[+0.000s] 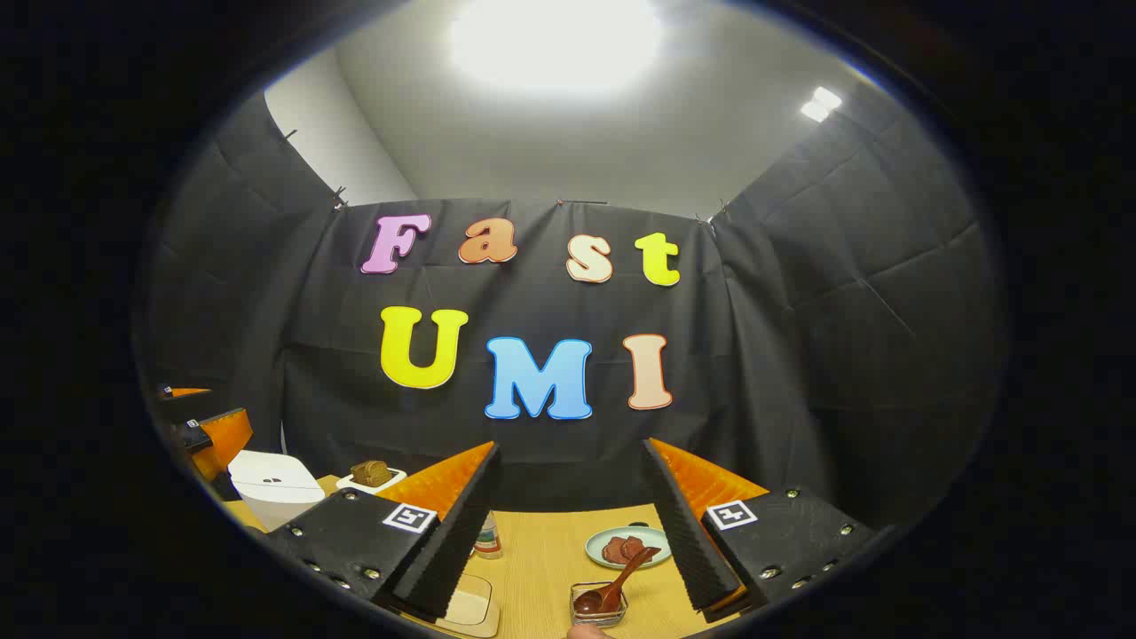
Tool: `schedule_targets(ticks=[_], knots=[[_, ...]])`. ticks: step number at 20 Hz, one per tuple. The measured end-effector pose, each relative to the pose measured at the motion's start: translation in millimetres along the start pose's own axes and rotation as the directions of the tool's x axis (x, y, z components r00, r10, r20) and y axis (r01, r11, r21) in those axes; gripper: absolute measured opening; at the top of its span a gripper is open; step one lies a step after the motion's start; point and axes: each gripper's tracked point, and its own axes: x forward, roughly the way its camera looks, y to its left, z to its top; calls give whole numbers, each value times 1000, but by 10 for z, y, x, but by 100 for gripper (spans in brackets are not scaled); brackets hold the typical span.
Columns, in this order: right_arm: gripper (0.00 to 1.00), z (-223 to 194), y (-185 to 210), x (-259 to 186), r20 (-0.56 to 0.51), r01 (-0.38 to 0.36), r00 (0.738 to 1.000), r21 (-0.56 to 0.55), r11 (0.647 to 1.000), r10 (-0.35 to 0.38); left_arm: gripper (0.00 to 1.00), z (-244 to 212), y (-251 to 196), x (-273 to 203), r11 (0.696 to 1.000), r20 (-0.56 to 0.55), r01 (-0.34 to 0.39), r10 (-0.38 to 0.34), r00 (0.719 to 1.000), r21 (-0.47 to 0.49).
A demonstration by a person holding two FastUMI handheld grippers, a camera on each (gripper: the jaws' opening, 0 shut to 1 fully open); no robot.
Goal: Close the left gripper, press the button to open the rice cooker; take a wooden spoon from the chopstick holder with the right hand, scoop a spoonful of rice and pour it into the rice cooker, then put the wooden spoon back into the chopstick holder.
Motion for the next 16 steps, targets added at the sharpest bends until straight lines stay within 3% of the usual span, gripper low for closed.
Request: schedule_targets(ticks=[1,16], knots=[[95,-19,-2,19,-4,-1,1000,3,1000,1,96,-2,10,8,1000,-3,-5,5,1000,3],[95,-139,-35,87,-33,-10,999,-2,1000,10,96,-20,8,71,1000,-14,-22,22,1000,8]])
